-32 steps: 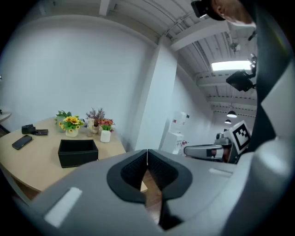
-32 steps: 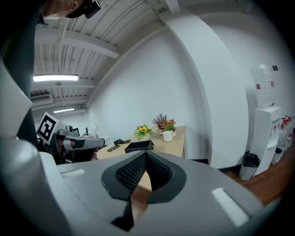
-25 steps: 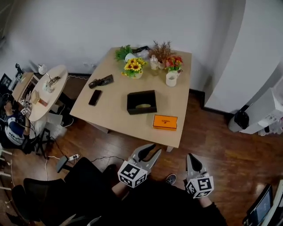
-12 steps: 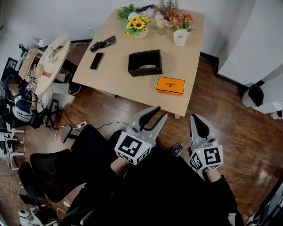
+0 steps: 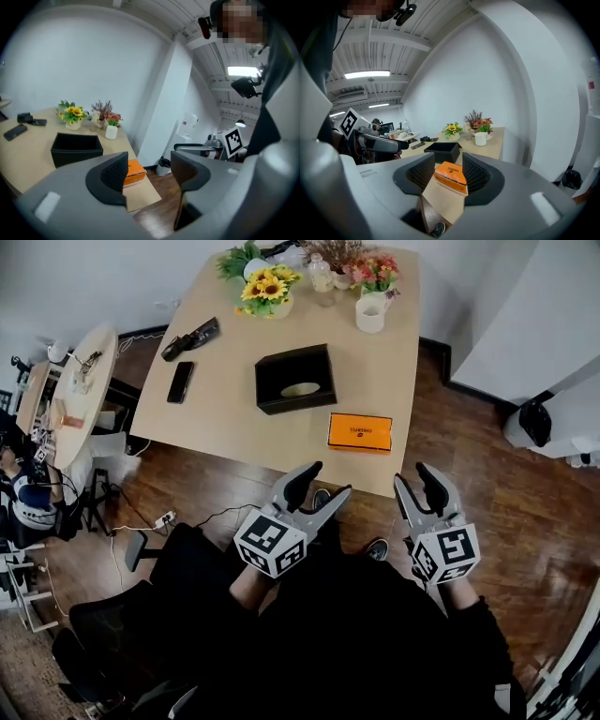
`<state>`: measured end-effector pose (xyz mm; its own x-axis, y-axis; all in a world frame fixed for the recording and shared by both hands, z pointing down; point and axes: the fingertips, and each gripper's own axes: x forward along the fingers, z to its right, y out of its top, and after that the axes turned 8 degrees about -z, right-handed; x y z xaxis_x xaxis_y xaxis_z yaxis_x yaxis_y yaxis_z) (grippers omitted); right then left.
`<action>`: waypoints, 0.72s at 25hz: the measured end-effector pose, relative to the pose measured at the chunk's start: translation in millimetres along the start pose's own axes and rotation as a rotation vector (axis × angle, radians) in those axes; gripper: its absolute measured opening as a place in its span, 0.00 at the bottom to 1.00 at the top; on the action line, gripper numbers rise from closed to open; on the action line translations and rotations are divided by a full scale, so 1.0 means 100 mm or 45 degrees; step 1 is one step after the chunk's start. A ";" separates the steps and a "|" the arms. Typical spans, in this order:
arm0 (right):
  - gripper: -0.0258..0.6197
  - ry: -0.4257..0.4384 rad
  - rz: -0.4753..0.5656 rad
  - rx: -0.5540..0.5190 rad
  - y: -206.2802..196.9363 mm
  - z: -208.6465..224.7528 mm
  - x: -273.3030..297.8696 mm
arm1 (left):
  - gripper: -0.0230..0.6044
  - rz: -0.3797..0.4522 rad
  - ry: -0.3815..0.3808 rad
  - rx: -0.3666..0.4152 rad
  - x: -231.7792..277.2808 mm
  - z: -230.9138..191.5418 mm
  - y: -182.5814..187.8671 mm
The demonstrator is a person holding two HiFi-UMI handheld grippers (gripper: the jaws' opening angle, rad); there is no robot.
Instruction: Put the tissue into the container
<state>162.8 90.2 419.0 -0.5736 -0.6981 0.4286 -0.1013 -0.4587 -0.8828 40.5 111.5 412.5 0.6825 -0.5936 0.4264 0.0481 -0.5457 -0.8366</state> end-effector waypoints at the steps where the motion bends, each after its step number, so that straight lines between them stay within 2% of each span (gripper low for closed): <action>1: 0.35 -0.002 -0.032 0.025 -0.03 0.02 0.09 | 0.47 -0.032 -0.052 -0.058 0.06 -0.11 -0.05; 4: 0.37 -0.014 -0.118 0.135 -0.12 0.07 0.32 | 0.48 -0.114 -0.192 -0.207 0.23 -0.37 -0.14; 6: 0.37 -0.047 -0.157 0.184 -0.13 0.11 0.46 | 0.48 -0.143 -0.228 -0.227 0.32 -0.56 -0.12; 9: 0.36 -0.124 -0.203 0.242 -0.16 0.21 0.63 | 0.48 -0.176 -0.184 -0.225 0.42 -0.89 -0.09; 12: 0.35 -0.181 -0.263 0.275 -0.23 0.33 0.74 | 0.46 -0.295 -0.121 -0.234 0.55 -1.16 -0.21; 13: 0.35 -0.190 -0.283 0.283 -0.27 0.37 0.77 | 0.42 -0.335 -0.110 -0.246 0.59 -1.23 -0.26; 15: 0.35 -0.189 -0.318 0.306 -0.34 0.45 0.82 | 0.32 -0.381 -0.104 -0.293 0.68 -1.30 -0.34; 18: 0.35 -0.135 -0.368 0.341 -0.46 0.56 0.94 | 0.32 -0.401 -0.096 -0.383 0.87 -1.38 -0.38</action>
<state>158.9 15.1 510.7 -0.4642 -0.5659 0.6814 -0.0229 -0.7614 -0.6479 -2.0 -1.1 528.7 0.7207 -0.3321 0.6086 0.0553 -0.8475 -0.5279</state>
